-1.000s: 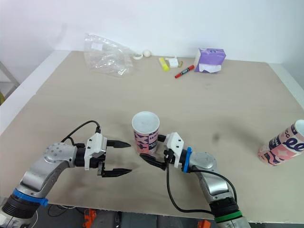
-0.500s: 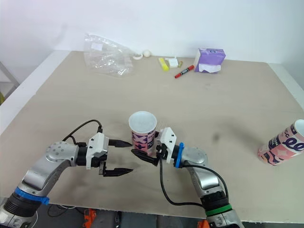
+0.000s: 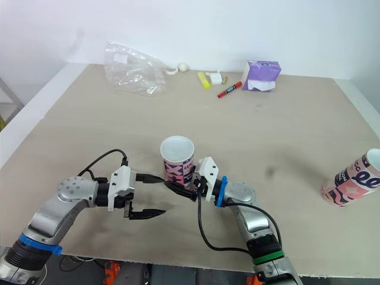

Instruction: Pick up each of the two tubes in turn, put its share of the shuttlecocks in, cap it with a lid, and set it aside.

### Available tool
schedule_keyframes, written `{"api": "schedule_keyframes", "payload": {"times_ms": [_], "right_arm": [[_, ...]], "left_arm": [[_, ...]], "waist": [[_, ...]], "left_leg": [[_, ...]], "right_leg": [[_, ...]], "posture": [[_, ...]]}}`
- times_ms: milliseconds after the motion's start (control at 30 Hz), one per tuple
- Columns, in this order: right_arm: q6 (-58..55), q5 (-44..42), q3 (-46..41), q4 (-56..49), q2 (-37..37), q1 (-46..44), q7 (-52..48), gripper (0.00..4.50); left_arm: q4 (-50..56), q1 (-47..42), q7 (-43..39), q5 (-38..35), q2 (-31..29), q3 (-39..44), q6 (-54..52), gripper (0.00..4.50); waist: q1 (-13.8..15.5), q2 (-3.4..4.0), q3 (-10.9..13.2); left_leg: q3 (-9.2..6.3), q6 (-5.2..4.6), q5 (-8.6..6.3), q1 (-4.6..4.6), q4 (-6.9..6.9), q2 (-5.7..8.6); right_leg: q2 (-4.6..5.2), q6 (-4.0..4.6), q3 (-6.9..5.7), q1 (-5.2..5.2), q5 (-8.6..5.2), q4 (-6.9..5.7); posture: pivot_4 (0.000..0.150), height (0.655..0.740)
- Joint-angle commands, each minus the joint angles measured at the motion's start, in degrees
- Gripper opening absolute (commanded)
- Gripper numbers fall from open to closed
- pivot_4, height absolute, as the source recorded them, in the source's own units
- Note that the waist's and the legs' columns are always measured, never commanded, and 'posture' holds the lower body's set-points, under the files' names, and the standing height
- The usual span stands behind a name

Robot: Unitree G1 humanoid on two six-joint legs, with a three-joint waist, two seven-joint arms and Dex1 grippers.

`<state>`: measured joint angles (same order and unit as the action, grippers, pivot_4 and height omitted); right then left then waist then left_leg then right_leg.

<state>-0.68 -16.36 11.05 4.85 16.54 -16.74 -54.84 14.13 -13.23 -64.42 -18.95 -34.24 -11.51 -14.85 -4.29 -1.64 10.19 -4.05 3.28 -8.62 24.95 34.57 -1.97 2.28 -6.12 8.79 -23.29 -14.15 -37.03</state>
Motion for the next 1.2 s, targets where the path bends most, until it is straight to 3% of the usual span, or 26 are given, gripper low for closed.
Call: {"api": "schedule_keyframes", "payload": {"times_ms": [33,200,367,500,633,800,1200], "right_arm": [[1.1,-0.1,-0.8,-0.6,-0.1,-1.6,0.1,3.1],[1.4,0.4,-1.5,-2.8,1.2,-0.9,0.6,3.1],[-2.0,-2.1,-6.9,-11.7,3.9,3.3,5.4,3.1],[-7.0,-3.7,-19.9,-19.9,5.5,11.6,17.3,3.1],[-11.5,-4.4,-29.8,-21.6,4.1,14.1,29.4,3.1],[-11.1,-1.9,-39.3,-15.3,4.5,13.6,40.5,3.1],[-7.7,-1.7,-40.1,-3.5,5.1,9.5,42.2,3.1]], "left_arm": [[0.3,-0.3,0.0,0.1,0.0,0.0,1.1,4.5],[-0.4,-1.0,-0.1,0.3,0.0,0.0,1.4,4.5],[-1.6,-2.5,-0.2,0.1,0.6,0.2,1.8,4.5],[-2.4,-4.0,0.2,-1.4,2.2,0.4,0.3,4.5],[-2.3,-4.5,0.3,-2.0,3.2,0.3,-0.3,4.5],[-3.2,-5.4,0.3,-1.3,4.7,-0.7,0.2,4.5],[-2.6,-5.1,1.1,-1.0,4.9,-1.0,0.5,4.5]], "waist": [[0.0,0.0,0.0],[0.0,0.0,0.0],[0.1,0.02,0.0],[1.3,0.05,0.0],[1.4,0.09,0.0],[1.4,0.13,0.0],[0.5,0.33,-0.1]], "left_leg": [[0.0,0.0,0.0,0.0,0.0,0.0],[0.0,0.0,0.0,0.0,0.0,-0.02],[0.0,0.01,0.01,0.03,0.01,0.0],[-0.06,0.01,0.01,0.1,0.0,0.07],[-0.03,0.01,0.01,0.05,0.0,0.04],[0.0,-0.08,0.07,0.01,0.02,0.02],[0.03,-0.15,0.12,-0.02,0.02,0.04]], "right_leg": [[0.0,0.0,0.0,0.0,0.0,0.0],[-0.02,0.01,0.0,0.0,0.01,0.0],[0.0,-0.01,0.0,-0.01,0.01,-0.01],[0.03,-0.15,-0.01,0.02,-0.12,-0.04],[0.02,-0.05,-0.01,0.0,-0.09,-0.04],[0.02,0.02,-0.01,0.03,0.02,-0.04],[0.04,0.03,-0.01,0.07,0.06,-0.04]], "posture": [[0.15,0.74],[0.15,0.74],[0.15,0.74],[0.15,0.74],[0.15,0.74],[0.15,0.74],[0.15,0.74]]}}
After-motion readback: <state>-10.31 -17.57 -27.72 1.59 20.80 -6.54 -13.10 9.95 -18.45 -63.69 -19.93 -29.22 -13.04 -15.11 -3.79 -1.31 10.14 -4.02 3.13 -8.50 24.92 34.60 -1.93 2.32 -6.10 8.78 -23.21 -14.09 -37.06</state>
